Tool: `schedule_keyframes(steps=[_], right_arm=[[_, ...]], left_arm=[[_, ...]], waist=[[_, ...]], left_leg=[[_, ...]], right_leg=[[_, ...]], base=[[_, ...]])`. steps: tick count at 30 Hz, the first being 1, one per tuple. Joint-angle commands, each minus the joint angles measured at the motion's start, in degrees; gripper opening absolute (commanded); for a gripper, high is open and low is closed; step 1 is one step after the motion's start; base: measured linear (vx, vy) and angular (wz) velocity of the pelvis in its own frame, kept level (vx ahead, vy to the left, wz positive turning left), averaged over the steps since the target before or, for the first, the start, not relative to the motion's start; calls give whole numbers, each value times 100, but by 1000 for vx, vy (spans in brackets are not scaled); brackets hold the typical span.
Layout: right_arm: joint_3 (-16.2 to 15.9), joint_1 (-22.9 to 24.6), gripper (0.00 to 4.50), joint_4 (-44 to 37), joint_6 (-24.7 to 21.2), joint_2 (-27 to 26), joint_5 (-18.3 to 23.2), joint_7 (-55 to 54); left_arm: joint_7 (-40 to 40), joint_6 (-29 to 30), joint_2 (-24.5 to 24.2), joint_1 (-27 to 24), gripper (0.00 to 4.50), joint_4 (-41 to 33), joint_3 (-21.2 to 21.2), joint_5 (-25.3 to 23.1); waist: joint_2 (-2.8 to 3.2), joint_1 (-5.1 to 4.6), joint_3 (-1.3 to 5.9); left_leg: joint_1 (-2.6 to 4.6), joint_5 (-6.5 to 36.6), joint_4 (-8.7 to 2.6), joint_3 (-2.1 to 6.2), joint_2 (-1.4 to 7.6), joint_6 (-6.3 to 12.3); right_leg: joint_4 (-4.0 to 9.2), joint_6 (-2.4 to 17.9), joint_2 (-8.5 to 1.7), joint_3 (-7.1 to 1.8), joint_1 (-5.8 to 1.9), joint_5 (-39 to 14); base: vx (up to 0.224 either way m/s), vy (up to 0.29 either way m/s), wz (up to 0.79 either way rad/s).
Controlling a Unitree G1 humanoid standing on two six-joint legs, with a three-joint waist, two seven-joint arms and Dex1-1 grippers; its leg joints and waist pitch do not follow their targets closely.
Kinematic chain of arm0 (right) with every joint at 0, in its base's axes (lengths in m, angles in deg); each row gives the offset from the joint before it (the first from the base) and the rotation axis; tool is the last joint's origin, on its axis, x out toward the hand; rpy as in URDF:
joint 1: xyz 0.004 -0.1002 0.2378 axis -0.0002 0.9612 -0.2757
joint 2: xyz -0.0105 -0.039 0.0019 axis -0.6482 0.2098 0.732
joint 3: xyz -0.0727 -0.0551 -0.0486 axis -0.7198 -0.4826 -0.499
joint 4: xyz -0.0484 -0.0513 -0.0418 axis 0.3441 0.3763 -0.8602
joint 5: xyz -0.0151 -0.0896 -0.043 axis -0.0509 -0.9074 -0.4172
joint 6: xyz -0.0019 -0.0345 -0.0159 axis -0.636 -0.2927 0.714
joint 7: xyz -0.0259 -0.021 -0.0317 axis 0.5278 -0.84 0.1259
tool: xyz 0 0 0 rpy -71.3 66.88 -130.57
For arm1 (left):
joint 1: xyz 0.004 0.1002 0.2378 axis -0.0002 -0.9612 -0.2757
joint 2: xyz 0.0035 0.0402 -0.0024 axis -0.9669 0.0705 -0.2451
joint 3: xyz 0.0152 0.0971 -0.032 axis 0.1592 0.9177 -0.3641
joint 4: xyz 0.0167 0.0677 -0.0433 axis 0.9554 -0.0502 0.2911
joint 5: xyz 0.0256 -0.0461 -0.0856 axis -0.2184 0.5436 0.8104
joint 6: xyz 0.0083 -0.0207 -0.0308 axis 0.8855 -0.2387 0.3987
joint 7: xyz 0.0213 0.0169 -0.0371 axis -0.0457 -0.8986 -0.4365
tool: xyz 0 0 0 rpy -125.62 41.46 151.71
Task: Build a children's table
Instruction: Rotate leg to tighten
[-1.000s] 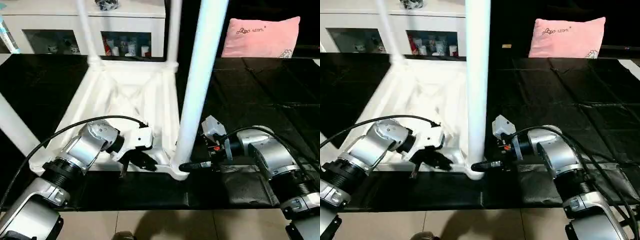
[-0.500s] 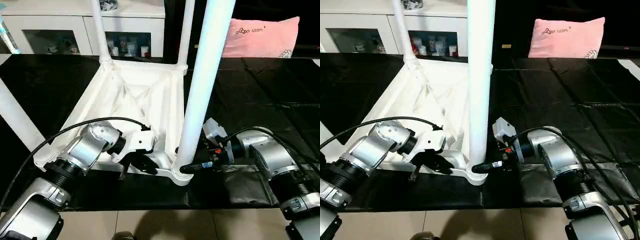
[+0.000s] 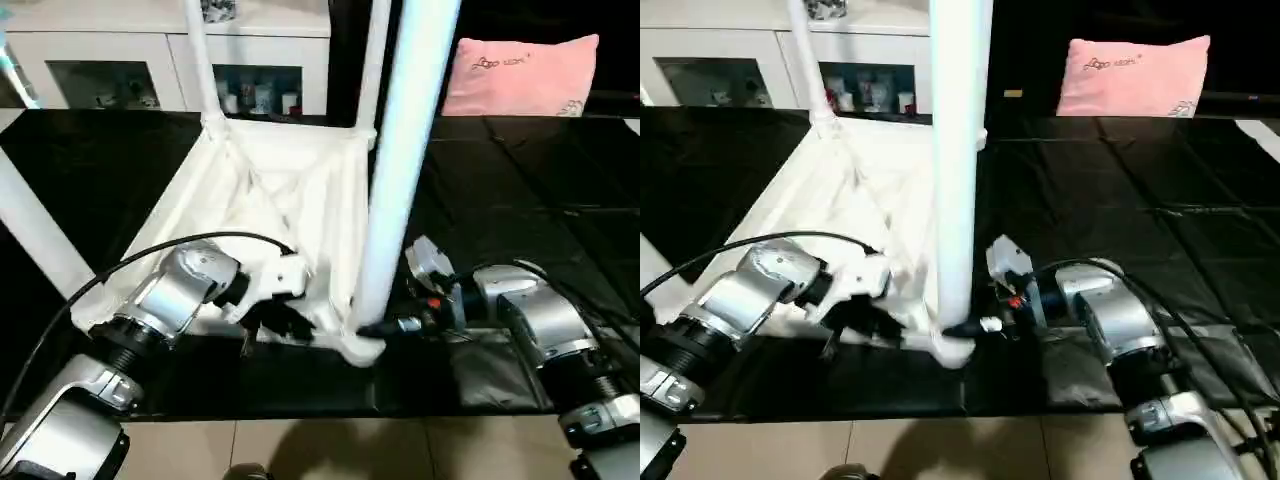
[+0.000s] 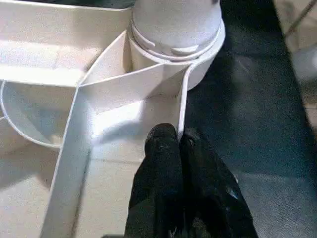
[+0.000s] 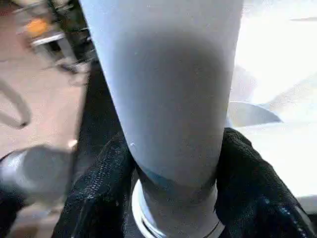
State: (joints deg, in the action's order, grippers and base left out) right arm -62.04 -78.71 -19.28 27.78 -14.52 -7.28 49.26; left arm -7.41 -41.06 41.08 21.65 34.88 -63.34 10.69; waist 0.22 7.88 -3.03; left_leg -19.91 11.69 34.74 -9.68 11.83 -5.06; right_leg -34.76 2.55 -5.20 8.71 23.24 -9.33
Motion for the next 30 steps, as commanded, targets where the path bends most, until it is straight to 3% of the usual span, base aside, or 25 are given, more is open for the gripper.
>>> schedule_keyframes(steps=[1, 2, 3, 6, 10, 11, 14, 18, 19, 24, 30], right_arm=[[204, -65, 201, 31, -283, -377, -163, -1119], [215, -66, 200, 33, -296, -399, -170, -1176], [323, -75, 200, 77, -467, -672, -257, -1808], [352, -51, 200, 136, -620, -1067, -424, -2622], [355, -53, 197, 234, -672, -1405, -556, -3264], [374, -138, 197, 444, -648, -1677, -756, -3891], [443, -289, 197, 703, -622, -1968, -907, -4540], [456, -331, 197, 678, -582, -2075, -1013, -4771], [456, -331, 231, 678, -582, -2075, -1013, -4771], [502, -221, 267, 464, -521, -2037, -861, -4499], [486, 10, 313, 65, -418, -1609, -608, -3676]], left_arm=[[419, 411, 330, 5, 0, -366, -247, 193], [445, 443, 342, 1, 0, -378, -258, 196], [875, 777, 566, -21, 0, -467, -390, 178], [1668, 1250, 1030, -41, 0, -548, -613, 172], [2389, 1504, 1491, 34, 0, -445, -824, 199], [2977, 1480, 1849, 150, 0, -216, -985, 182], [3451, 1424, 2154, 250, 0, -19, -1067, 129], [3507, 1504, 2207, 252, 0, -67, -1060, 0], [3507, 1504, 2207, 252, 0, -67, -1060, 0], [3371, 1471, 1989, 223, 0, -46, -938, -114], [2803, 1299, 1551, 179, 0, -38, -749, -151]], waist=[[-28, -46, 407], [-15, -60, 411], [-34, -153, 418], [-28, -264, 408], [-32, -301, 441], [-30, -301, 436], [-25, -310, 419], [-5, -303, 418], [-9, -303, 420], [-3, -302, 420], [7, -285, 423]], left_leg=[[-41, 741, -411, 48, 158, 143], [-38, 731, -411, 55, 157, 128], [-53, 705, -405, 53, 136, 111], [-66, 611, -397, 54, 133, 82], [-81, 385, -375, 42, 107, 253], [-70, 392, -377, 37, 109, 297], [-54, 473, -380, 24, 96, 281], [-46, 632, -399, 41, 106, 278], [-44, 622, -399, 41, 110, 284], [-46, 634, -404, 43, 122, 310], [-41, 586, -407, 45, 143, 383]], right_leg=[[502, 444, -416, -377, -385, -2251], [506, 449, -418, -373, -375, -2238], [500, 438, -410, -370, -397, -2173], [496, 508, -396, -365, -384, -2029], [478, 590, -391, -368, -407, -1690], [476, 625, -386, -374, -392, -1643], [511, 615, -377, -368, -374, -1795], [533, 477, -385, -367, -380, -1924], [530, 475, -385, -369, -381, -1883], [502, 569, -390, -384, -384, -1670], [470, 677, -397, -398, -393, -1419]], base=[[0, 0, 0], [0, 0, 0], [0, 0, 0], [0, 0, 0], [0, 0, 0], [0, 0, 0], [0, 0, 0], [0, 0, 0], [0, 0, 0], [0, 0, 0], [0, 0, 0]])
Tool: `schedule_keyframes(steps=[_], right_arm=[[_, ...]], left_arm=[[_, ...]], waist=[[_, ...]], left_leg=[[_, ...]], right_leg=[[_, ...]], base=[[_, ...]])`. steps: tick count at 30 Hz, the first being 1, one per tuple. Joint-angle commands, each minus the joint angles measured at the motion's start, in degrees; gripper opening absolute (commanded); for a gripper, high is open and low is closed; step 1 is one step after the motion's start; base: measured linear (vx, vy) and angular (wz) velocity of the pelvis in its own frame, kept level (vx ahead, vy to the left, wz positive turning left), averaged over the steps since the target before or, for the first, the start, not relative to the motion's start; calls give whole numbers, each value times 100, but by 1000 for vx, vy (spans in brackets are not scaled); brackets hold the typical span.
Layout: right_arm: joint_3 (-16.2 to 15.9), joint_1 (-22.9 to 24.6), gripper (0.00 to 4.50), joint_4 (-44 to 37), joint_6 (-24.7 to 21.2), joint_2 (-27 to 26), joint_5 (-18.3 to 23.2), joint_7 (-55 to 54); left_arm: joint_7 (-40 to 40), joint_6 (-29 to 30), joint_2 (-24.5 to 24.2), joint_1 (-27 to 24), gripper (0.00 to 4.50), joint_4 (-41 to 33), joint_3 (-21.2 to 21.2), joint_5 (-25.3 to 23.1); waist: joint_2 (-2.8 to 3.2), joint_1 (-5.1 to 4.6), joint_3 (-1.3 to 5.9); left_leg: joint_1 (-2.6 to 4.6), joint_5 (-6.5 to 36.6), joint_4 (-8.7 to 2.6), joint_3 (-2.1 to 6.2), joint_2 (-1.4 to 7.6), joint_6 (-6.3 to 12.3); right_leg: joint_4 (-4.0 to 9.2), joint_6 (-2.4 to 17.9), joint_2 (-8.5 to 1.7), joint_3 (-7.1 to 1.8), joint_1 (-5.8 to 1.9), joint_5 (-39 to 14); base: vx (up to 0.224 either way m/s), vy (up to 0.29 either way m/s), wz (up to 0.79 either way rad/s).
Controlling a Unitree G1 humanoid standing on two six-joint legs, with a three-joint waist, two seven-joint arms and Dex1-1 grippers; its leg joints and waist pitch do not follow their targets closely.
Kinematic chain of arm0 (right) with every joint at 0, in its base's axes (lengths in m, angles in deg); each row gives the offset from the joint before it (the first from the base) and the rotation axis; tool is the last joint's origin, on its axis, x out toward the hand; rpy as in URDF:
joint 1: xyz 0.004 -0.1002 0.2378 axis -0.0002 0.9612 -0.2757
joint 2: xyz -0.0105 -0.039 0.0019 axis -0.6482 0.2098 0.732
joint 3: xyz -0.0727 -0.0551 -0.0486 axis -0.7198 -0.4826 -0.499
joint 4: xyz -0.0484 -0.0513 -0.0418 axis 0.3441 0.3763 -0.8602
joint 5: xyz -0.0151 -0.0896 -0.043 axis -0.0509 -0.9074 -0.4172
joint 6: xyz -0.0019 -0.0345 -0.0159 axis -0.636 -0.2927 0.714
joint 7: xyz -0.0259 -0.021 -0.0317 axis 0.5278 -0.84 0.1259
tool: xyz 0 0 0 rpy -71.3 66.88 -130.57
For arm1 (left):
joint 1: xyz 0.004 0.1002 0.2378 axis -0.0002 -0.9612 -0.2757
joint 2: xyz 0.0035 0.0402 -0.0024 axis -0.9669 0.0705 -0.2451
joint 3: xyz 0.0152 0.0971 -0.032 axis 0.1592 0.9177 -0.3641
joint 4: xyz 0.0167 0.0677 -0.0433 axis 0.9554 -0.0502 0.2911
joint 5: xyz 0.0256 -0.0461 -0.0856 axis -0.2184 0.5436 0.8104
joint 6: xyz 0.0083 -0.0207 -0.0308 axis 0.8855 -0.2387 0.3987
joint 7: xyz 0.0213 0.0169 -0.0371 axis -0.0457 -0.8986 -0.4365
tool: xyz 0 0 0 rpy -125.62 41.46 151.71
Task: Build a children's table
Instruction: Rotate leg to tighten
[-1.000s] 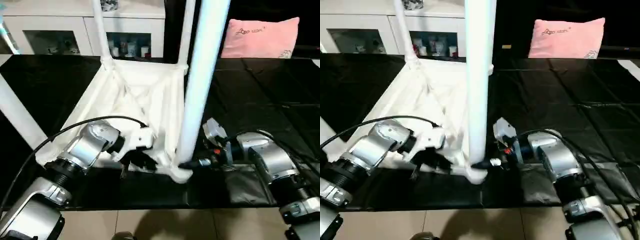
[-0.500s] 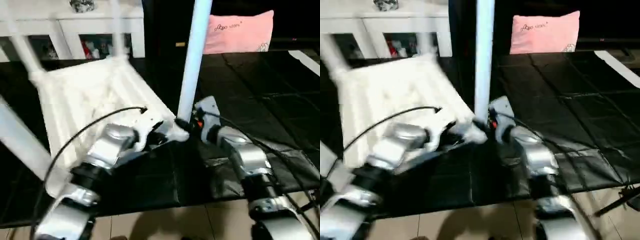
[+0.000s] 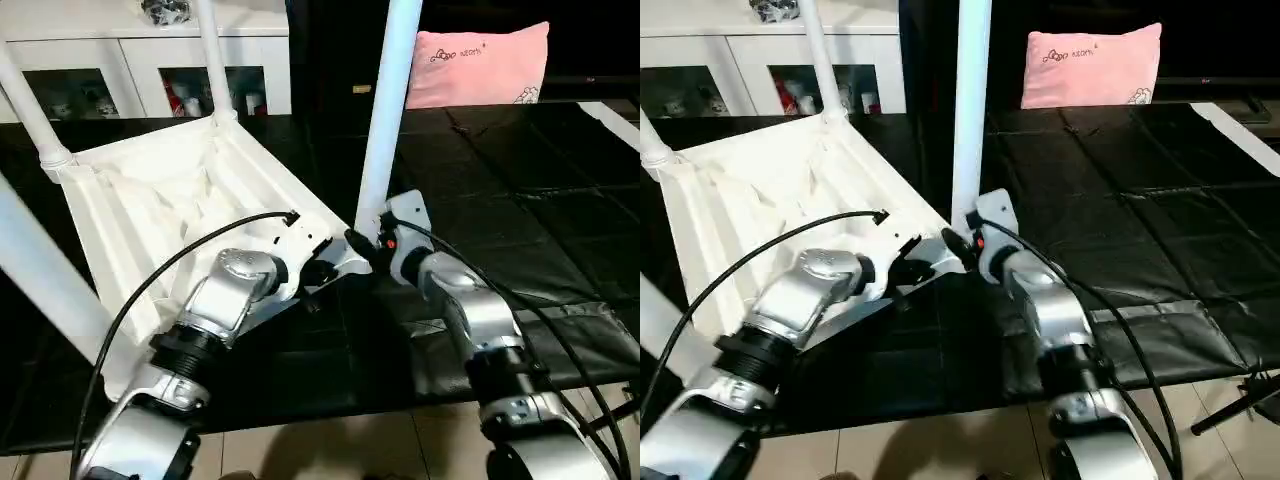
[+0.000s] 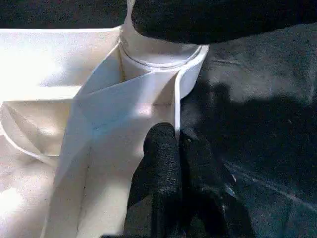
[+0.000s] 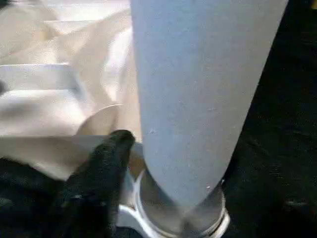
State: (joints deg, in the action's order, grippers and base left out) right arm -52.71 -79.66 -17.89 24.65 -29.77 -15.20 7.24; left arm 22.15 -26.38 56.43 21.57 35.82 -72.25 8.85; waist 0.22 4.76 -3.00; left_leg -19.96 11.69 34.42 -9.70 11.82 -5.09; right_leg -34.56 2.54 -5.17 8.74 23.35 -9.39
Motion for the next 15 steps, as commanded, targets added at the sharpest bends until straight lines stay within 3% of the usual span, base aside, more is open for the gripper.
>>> schedule_keyframes(steps=[1, 8, 12, 15], right_arm=[[-450, 138, 324, -132, -99, 18, 224, 688], [-407, 240, 396, -384, 129, 966, 516, 2214], [-424, 268, 434, -485, 238, 1358, 727, 3030], [-623, 234, 446, -559, 214, 1874, 834, 3934]], left_arm=[[-269, -244, -62, 187, 0, -115, 179, 23], [-1485, -830, -657, 179, 0, -78, 540, 86], [-2006, -1075, -862, 202, 0, -45, 740, 92], [-2601, -1384, -1046, 249, 0, -24, 943, 113]], waist=[[5, 35, 420], [33, 95, 419], [12, 175, 427], [10, 260, 427]], left_leg=[[-35, 585, -374, 46, 140, 391], [-11, 682, -371, 42, 161, 394], [-15, 621, -363, 37, 179, 457], [-12, 605, -353, 29, 190, 519]], right_leg=[[456, 684, -399, -398, -406, -1423], [460, 704, -409, -409, -393, -1513], [428, 813, -409, -412, -394, -1326], [420, 817, -402, -413, -405, -1312]], base=[[0, 0, 0], [0, 0, 0], [0, 0, 0], [0, 0, 0]])
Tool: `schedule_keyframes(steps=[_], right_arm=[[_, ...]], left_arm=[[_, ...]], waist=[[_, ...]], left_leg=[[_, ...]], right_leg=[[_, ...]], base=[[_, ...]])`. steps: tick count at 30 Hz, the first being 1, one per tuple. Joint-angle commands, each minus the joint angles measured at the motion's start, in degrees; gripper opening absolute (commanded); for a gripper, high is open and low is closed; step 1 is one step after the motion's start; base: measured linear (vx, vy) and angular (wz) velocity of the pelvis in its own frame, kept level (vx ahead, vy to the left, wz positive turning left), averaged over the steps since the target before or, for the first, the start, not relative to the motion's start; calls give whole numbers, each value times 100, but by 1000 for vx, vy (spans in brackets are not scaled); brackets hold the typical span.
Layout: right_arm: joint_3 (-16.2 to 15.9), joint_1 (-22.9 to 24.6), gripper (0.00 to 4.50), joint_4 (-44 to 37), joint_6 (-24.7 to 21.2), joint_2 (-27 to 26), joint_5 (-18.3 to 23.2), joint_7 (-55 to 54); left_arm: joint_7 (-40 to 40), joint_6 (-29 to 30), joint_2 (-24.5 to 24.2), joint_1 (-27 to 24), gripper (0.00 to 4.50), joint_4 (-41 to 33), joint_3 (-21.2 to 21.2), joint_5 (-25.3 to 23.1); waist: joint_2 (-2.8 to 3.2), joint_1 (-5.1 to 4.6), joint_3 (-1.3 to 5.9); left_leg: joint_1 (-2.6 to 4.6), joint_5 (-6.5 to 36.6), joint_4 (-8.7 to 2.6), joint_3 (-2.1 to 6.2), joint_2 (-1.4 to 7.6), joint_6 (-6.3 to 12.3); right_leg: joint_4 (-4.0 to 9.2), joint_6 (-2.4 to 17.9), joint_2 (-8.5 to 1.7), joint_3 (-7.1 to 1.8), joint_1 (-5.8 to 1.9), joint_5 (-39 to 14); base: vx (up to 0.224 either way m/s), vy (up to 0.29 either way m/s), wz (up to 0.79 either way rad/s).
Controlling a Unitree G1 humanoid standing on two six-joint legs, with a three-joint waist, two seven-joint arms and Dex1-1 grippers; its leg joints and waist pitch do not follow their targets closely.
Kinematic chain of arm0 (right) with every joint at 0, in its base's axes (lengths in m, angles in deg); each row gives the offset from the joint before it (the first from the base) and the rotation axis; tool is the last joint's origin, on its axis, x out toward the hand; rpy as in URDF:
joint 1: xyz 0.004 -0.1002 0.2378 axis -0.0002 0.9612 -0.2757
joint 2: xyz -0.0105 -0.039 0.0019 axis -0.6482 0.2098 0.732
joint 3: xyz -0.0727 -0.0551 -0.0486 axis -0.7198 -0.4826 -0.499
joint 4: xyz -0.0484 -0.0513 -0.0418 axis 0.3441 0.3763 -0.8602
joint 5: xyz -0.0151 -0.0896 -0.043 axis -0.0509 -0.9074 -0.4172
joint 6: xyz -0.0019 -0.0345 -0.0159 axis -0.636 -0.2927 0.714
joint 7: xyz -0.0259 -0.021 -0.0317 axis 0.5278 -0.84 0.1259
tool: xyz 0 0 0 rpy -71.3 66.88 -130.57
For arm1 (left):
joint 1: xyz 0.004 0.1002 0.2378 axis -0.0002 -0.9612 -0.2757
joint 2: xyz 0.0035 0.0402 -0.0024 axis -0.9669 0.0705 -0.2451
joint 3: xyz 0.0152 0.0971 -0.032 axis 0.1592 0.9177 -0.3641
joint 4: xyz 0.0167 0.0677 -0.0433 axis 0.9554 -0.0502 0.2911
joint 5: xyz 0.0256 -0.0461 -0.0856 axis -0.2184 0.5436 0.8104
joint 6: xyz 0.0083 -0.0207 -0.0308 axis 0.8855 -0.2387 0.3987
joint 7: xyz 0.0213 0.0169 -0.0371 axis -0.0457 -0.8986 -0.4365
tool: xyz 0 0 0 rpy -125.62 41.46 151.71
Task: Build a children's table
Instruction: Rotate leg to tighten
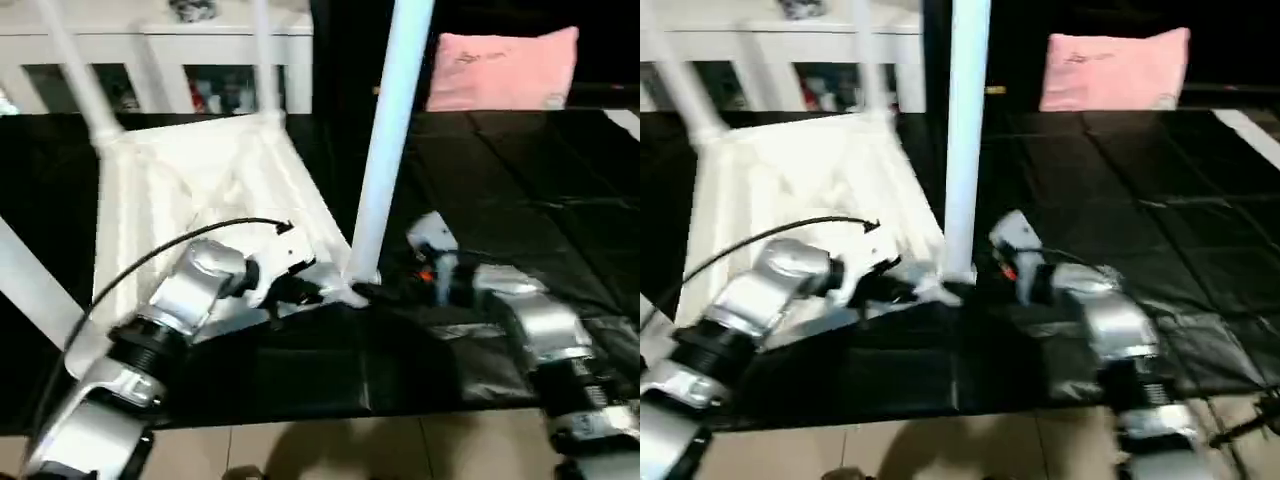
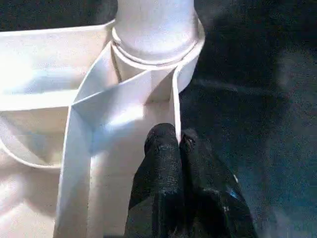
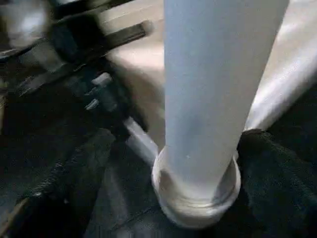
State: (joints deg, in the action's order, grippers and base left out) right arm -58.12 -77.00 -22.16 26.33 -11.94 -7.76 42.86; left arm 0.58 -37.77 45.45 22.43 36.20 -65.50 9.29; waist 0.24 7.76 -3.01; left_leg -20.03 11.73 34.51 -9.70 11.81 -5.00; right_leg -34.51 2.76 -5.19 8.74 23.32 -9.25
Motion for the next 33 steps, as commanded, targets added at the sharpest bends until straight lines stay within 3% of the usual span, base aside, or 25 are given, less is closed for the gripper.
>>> schedule_keyframes(steps=[1, 5, 8, 11, 14, 20, 33], right_arm=[[-82, -32, 446, -132, 47, 91, 91, 372], [-201, -122, 446, -142, 51, 291, 139, 816], [-336, -215, 446, -91, 311, 341, 104, 1094], [-431, -229, 446, -39, 513, 309, 62, 1190], [-521, -224, 446, -49, 381, 306, 151, 1507], [-657, -236, 393, -14, 234, 366, 281, 1957], [-830, -148, 275, -112, 177, 567, 297, 2378]], left_arm=[[-444, -245, 52, 164, 0, -62, 269, 69], [-1002, -581, -86, 157, 0, -129, 405, 163], [-1461, -792, -176, 135, 0, -242, 548, 242], [-1587, -883, -202, 129, 0, -292, 616, 235], [-1653, -937, -222, 125, 0, -321, 657, 214], [-1815, -1042, -260, 118, 0, -343, 707, 203], [-1870, -1148, -296, 113, 0, -309, 749, 200]], waist=[[8, -21, 428], [21, 54, 438], [11, 78, 444], [3, 110, 442], [-1, 149, 443], [-24, 150, 444], [-5, 150, 447]], left_leg=[[-9, 591, -360, 26, 192, 505], [-5, 619, -365, 33, 194, 430], [-4, 607, -366, 35, 203, 402], [9, 612, -370, 30, 209, 376], [7, 610, -368, 27, 212, 380], [-17, 571, -367, 32, 205, 398], [-14, 562, -362, 34, 202, 381]], right_leg=[[413, 781, -404, -415, -398, -1348], [431, 736, -414, -399, -392, -1537], [412, 773, -419, -408, -385, -1450], [406, 787, -422, -409, -374, -1490], [402, 790, -420, -415, -376, -1481], [407, 716, -420, -409, -391, -1563], [421, 678, -406, -399, -385, -1631]], base=[[0, 0, 0], [0, 0, 0], [0, 0, 0], [0, 0, 0], [0, 0, 0], [0, 0, 0], [0, 0, 0]])
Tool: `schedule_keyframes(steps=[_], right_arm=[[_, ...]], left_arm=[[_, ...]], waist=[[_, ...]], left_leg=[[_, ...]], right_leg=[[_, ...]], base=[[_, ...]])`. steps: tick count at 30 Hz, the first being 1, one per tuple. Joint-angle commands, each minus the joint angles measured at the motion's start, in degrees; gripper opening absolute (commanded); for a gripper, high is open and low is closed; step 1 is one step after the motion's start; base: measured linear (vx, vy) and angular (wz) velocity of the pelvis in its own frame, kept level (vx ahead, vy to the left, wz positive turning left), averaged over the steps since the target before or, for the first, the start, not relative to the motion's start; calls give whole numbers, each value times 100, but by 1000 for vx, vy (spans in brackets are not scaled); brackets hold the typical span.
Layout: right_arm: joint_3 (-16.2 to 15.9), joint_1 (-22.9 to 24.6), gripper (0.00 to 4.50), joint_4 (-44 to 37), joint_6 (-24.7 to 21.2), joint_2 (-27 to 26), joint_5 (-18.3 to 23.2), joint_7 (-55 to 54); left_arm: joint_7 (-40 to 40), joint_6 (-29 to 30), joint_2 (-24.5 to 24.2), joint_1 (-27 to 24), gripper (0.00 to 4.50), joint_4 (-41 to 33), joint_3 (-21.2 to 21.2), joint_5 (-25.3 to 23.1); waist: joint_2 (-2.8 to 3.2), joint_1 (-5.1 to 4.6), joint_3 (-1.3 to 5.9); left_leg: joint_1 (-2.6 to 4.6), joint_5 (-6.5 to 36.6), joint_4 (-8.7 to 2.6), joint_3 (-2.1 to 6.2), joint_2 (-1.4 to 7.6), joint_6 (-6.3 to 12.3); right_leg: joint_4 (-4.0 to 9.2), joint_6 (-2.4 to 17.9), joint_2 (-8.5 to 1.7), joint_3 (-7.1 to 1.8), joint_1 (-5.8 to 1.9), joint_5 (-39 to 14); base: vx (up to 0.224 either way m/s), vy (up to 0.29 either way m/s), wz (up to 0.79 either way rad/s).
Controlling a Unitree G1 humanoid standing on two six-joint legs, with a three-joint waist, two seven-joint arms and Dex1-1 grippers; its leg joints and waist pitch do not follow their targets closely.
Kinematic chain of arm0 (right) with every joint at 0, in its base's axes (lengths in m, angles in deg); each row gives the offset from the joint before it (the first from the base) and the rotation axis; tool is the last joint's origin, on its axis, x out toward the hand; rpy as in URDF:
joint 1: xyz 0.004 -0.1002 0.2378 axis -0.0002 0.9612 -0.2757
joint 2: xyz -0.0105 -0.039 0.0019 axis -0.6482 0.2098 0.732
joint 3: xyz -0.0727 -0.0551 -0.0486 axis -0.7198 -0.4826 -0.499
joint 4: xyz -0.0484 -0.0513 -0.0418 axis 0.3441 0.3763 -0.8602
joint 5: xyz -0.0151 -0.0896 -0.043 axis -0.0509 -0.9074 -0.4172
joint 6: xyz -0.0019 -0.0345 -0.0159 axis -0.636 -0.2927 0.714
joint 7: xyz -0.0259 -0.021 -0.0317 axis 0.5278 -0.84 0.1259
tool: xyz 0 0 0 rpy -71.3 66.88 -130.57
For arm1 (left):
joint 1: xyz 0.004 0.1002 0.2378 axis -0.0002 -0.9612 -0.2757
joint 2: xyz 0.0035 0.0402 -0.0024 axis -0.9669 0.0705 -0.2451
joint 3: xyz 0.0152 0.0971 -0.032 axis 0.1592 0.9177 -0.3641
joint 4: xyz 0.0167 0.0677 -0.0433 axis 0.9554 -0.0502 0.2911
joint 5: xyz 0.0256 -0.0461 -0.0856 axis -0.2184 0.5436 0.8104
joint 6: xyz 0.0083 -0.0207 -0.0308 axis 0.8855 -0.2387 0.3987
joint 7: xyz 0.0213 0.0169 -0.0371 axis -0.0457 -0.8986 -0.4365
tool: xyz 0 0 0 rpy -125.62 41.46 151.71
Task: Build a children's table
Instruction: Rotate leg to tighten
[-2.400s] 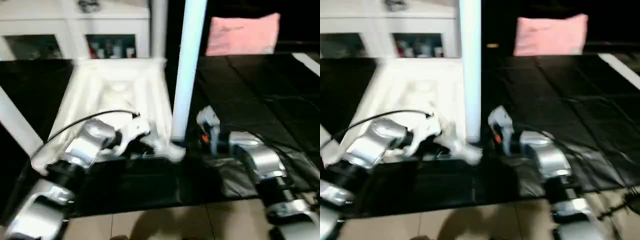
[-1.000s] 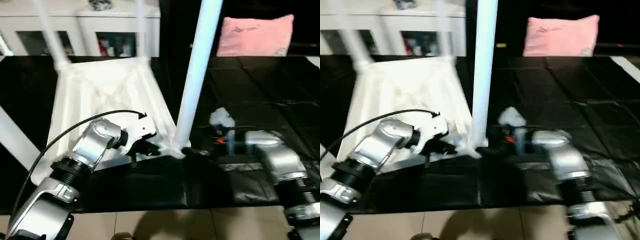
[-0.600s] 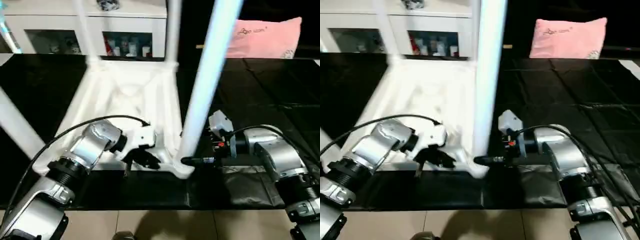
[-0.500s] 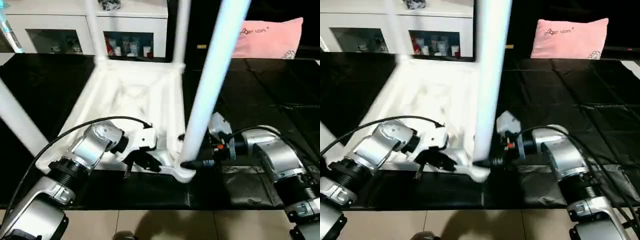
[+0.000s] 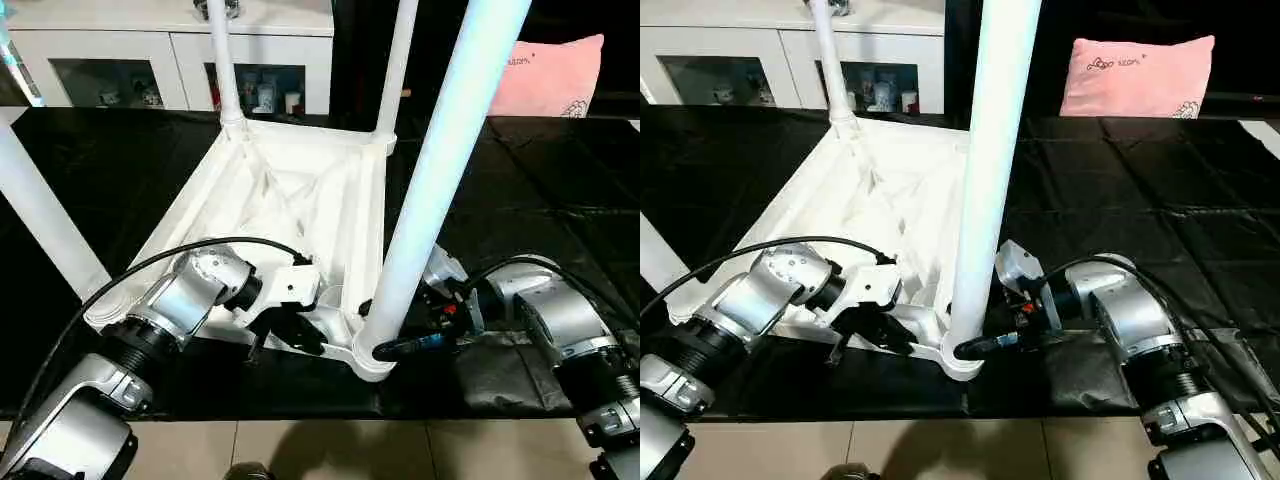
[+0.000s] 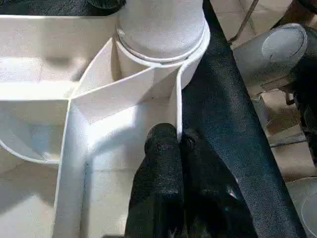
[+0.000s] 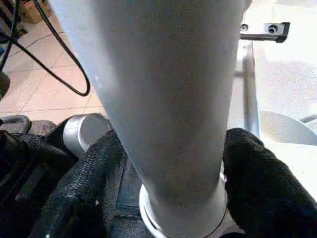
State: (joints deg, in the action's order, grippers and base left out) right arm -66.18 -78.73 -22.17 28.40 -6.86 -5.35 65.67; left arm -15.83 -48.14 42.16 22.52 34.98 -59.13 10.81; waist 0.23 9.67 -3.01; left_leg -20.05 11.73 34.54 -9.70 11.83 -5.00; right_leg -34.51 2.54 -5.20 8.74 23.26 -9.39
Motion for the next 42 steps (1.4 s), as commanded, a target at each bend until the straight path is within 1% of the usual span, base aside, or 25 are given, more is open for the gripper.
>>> schedule_keyframes(steps=[1, 4, 9, 10, 12, 13, 15, 17, 19, 21, 22, 23, 24, 25, 27, 28, 30, 31, 32, 33, 34, 38, 39, 40, 42], right_arm=[[-30, 32, 275, -116, -36, 55, 57, 102], [-74, 48, 243, -139, -61, 49, 81, 124], [-108, 102, 212, -229, -122, 21, 95, 115], [-108, 145, 212, -292, -194, -7, 128, 77], [-68, 202, 207, -366, -299, -74, 194, -30], [4, 239, 206, -395, -480, -198, 212, -333], [64, 298, 206, -422, -612, -341, 179, -697], [114, 342, 206, -411, -577, -450, 132, -951], [226, 362, 205, -253, -521, -729, -21, -1589], [256, 377, 202, -159, -504, -895, -140, -1972], [295, 423, 202, -57, -535, -1207, -374, -2693], [304, 445, 201, -29, -580, -1363, -475, -3021], [307, 455, 199, -24, -611, -1438, -517, -3173], [307, 456, 197, -24, -611, -1440, -519, -3177], [354, 418, 194, 70, -796, -1855, -684, -3999], [354, 418, 194, 70, -796, -1855, -684, -3999], [392, 288, 192, 256, -945, -2337, -931, -4946], [392, 288, 192, 256, -945, -2337, -931, -4946], [390, 231, 192, 331, -960, -2473, -1019, -5213], [406, 100, 192, 486, -904, -2651, -1125, -5550], [439, 61, 192, 534, -875, -2720, -1180, -5678], [542, -2, 192, 544, -738, -2789, -1158, -5736], [549, -3, 246, 535, -731, -2786, -1142, -5717], [551, 26, 260, 461, -712, -2736, -1090, -5592], [561, 84, 260, 352, -718, -2670, -1051, -5458]], left_arm=[[-222, -118, 38, 107, 0, -174, 111, 42], [-199, -136, 50, 123, 0, -125, 108, 27], [-105, -65, 65, 127, 0, -90, 67, 20], [4, 54, 94, 123, 0, -79, 14, 28], [156, 216, 138, 120, 0, -75, -66, 49], [419, 441, 214, 130, 0, -61, -198, 72], [719, 681, 311, 141, 0, -45, -356, 109], [905, 853, 372, 139, 0, -48, -453, 129], [1339, 1100, 533, 140, 0, -34, -643, 140], [1632, 1256, 657, 142, 0, -23, -758, 142], [2193, 1556, 917, 152, 0, -18, -943, 133], [2483, 1687, 1061, 165, 0, -4, -1034, 127], [2625, 1745, 1133, 173, 0, 4, -1076, 123], [2629, 1747, 1135, 173, 0, 4, -1078, 123], [3288, 1963, 1528, 224, 0, 79, -1300, 161], [3288, 1963, 1528, 224, 0, 79, -1300, 161], [3926, 2082, 1945, 292, 0, 193, -1498, 202], [3926, 2082, 1945, 292, 0, 193, -1498, 202], [4117, 2083, 2080, 320, 0, 246, -1551, 213], [4255, 2053, 2224, 347, 0, 302, -1543, 186], [4302, 2076, 2270, 345, 0, 291, -1543, 147], [4221, 2057, 2178, 312, 0, 251, -1434, -8], [4202, 2045, 2156, 309, 0, 250, -1418, -22], [4108, 2032, 2072, 289, 0, 235, -1380, -45], [3987, 2007, 1975, 261, 0, 207, -1330, -72]], waist=[[-10, -41, 450], [-9, -39, 451], [-14, -31, 447], [5, -30, 448], [1, -31, 449], [3, -35, 445], [5, -45, 428], [2, -74, 416], [-9, -112, 411], [-28, -208, 417], [-25, -225, 418], [-38, -292, 406], [-37, -336, 419], [-44, -356, 419], [-31, -403, 417], [-27, -424, 413], [-6, -448, 402], [-6, -448, 402], [-13, -473, 396], [7, -483, 395], [3, -493, 398], [4, -494, 418], [5, -491, 420], [7, -487, 419], [-1, -492, 417]], left_leg=[[-13, 565, -363, 34, 200, 384], [-12, 554, -363, 34, 202, 380], [-15, 556, -363, 32, 198, 380], [-12, 567, -361, 32, 195, 376], [-6, 552, -363, 33, 202, 360], [-9, 559, -365, 31, 202, 353], [-3, 664, -374, 38, 185, 295], [2, 771, -376, 35, 164, 228], [-1, 797, -379, 41, 145, 189], [-45, 753, -376, 53, 126, 153], [-31, 724, -374, 51, 132, 129], [-44, 713, -368, 48, 111, 112], [-32, 694, -364, 48, 95, 123], [-35, 686, -357, 39, 84, 159], [-48, 636, -360, 44, 83, 265], [-50, 608, -351, 28, 77, 273], [-20, 721, -359, 41, 74, 224], [-20, 721, -359, 41, 74, 224], [5, 836, -364, 34, 58, 218], [9, 863, -371, 38, 55, 223], [9, 877, -373, 40, 57, 225], [4, 807, -400, 52, 95, 319], [-4, 751, -402, 52, 99, 345], [-7, 729, -404, 51, 101, 357], [-6, 701, -406, 47, 105, 369]], right_leg=[[417, 714, -405, -399, -381, -1587], [410, 733, -406, -401, -381, -1561], [417, 714, -407, -402, -383, -1587], [420, 709, -409, -400, -383, -1606], [418, 701, -405, -403, -382, -1579], [417, 708, -403, -405, -383, -1576], [459, 642, -406, -384, -382, -1815], [500, 539, -408, -373, -381, -2086], [523, 443, -406, -360, -378, -2241], [523, 344, -405, -343, -413, -2288], [520, 352, -402, -348, -394, -2256], [530, 361, -391, -334, -392, -2259], [541, 344, -393, -322, -399, -2288], [549, 332, -388, -329, -400, -2284], [549, 335, -383, -326, -402, -2235], [561, 338, -362, -332, -387, -2212], [586, 317, -374, -306, -375, -2406], [586, 317, -374, -306, -375, -2406], [634, 225, -366, -292, -366, -2595], [644, 204, -369, -291, -364, -2625], [644, 206, -369, -292, -366, -2604], [597, 283, -378, -328, -384, -2228], [580, 333, -383, -342, -393, -2103], [574, 353, -386, -346, -395, -2060], [560, 406, -384, -352, -395, -1979]], base=[[0, 0, 0], [0, 0, 0], [0, 0, 0], [0, 0, 0], [0, 0, 0], [0, 0, 0], [0, 0, 0], [0, 0, 0], [0, 0, 0], [0, 0, 0], [0, 0, 0], [0, 0, 0], [0, 0, 0], [0, 0, 0], [0, 0, 0], [0, 0, 0], [0, 0, 0], [0, 0, 0], [0, 0, 0], [0, 0, 0], [0, 0, 0], [0, 0, 0], [0, 0, 0], [0, 0, 0], [0, 0, 0]])
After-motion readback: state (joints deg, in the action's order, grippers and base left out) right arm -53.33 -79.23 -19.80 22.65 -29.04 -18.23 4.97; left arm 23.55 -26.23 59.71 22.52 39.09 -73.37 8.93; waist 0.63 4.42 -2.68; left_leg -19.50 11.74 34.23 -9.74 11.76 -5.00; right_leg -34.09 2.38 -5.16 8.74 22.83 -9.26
